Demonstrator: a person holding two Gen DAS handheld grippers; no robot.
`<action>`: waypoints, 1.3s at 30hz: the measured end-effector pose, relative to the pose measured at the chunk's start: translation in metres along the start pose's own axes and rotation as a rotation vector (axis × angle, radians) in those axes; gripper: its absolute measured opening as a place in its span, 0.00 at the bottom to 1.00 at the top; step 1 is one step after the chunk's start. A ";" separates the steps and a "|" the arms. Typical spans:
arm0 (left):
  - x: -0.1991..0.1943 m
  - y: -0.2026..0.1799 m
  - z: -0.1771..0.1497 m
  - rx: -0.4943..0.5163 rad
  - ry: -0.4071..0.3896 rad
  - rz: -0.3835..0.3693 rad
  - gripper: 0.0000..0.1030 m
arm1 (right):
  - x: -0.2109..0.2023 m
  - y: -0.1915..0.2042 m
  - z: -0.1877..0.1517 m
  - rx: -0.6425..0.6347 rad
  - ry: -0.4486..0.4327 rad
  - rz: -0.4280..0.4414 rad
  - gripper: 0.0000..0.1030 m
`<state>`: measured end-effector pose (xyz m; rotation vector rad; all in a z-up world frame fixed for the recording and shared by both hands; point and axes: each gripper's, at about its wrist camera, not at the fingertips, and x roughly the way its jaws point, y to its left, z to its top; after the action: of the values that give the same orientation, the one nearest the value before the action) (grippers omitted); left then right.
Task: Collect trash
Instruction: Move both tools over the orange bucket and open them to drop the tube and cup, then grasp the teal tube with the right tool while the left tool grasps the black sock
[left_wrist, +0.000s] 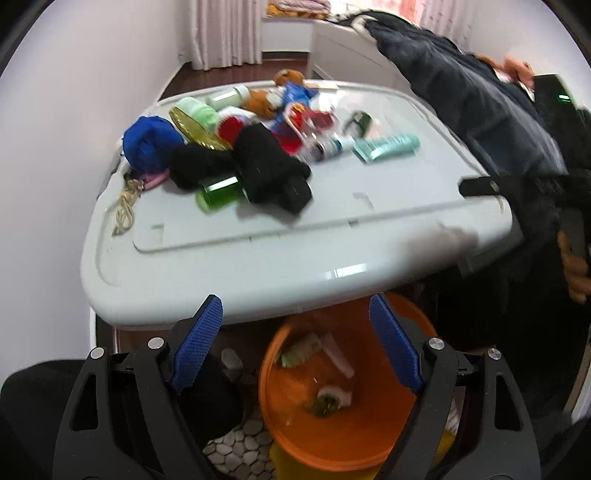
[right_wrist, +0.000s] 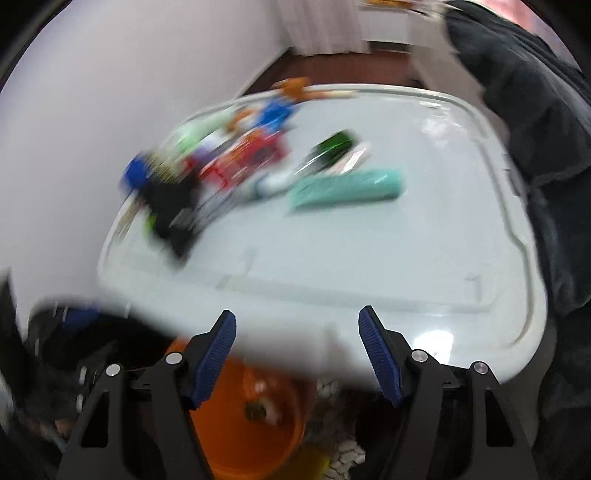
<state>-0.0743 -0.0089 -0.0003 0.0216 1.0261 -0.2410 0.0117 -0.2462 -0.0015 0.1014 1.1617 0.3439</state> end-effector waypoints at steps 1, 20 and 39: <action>0.002 0.001 0.004 -0.013 -0.006 0.001 0.78 | 0.005 -0.010 0.012 0.052 0.000 0.011 0.66; 0.021 0.031 0.022 -0.114 -0.039 -0.044 0.78 | 0.129 -0.015 0.135 0.345 0.096 -0.232 0.38; 0.100 0.015 0.111 -0.266 -0.023 0.116 0.65 | 0.027 -0.065 0.056 0.251 -0.101 0.057 0.25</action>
<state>0.0719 -0.0281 -0.0285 -0.1617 1.0236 0.0019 0.0859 -0.2936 -0.0200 0.3689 1.0987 0.2392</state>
